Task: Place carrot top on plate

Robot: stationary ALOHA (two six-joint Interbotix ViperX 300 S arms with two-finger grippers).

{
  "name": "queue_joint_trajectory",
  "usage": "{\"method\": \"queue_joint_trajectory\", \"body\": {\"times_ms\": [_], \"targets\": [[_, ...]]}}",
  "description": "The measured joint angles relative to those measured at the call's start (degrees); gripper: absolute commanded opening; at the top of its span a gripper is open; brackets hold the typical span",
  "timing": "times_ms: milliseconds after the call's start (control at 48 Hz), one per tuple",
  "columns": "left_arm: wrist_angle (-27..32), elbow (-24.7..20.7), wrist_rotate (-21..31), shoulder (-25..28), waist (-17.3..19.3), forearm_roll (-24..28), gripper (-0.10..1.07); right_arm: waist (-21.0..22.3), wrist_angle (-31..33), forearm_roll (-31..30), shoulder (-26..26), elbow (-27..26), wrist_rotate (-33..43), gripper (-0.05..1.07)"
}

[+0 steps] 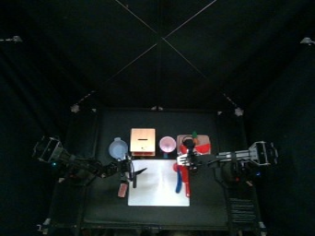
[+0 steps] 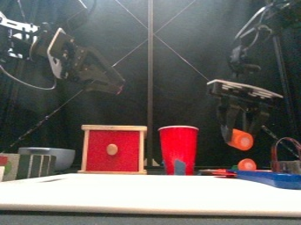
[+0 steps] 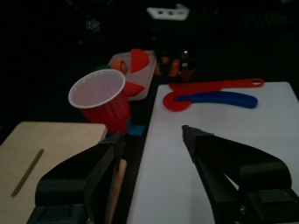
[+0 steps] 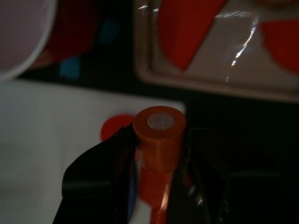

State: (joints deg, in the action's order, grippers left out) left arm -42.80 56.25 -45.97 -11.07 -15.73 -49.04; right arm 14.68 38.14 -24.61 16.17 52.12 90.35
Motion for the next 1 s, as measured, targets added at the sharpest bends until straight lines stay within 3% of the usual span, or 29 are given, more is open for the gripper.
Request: {"method": "queue_joint_trajectory", "body": {"times_ms": [188, 333, 500, 604, 750, 875, 1000], "targets": [[0.00, -0.79, 0.00, -1.23, 1.32, 0.18, 0.91, 7.29, -8.44, -0.35, -2.02, 2.99, -6.42, 0.76], [0.00, -0.88, 0.18, -1.41, 1.49, 0.09, 0.91, 8.79, -9.32, 0.62, -6.15, 2.90, -8.09, 0.88], [0.00, -0.79, 0.09, -1.41, 2.11, 0.00, 0.91, 8.79, -9.32, 1.32, -5.98, 2.64, -8.09, 0.90], [0.00, -0.88, 0.18, -1.41, 2.20, -0.18, 0.91, 7.82, -8.70, 1.67, -2.90, 2.55, -8.17, 0.90], [0.00, -2.81, 0.18, -2.55, 2.20, -0.09, 0.91, 3.87, -8.61, -1.67, 5.45, 2.64, -8.26, 0.90], [0.00, -3.87, 0.26, -5.27, 1.76, -0.18, 0.91, -0.97, -12.04, -9.49, 12.66, 3.34, -8.44, 0.90], [0.18, -3.69, 1.32, -7.82, 0.88, -0.44, 0.91, -7.38, -24.70, -22.94, 20.04, 4.31, -8.79, 0.90]]}}
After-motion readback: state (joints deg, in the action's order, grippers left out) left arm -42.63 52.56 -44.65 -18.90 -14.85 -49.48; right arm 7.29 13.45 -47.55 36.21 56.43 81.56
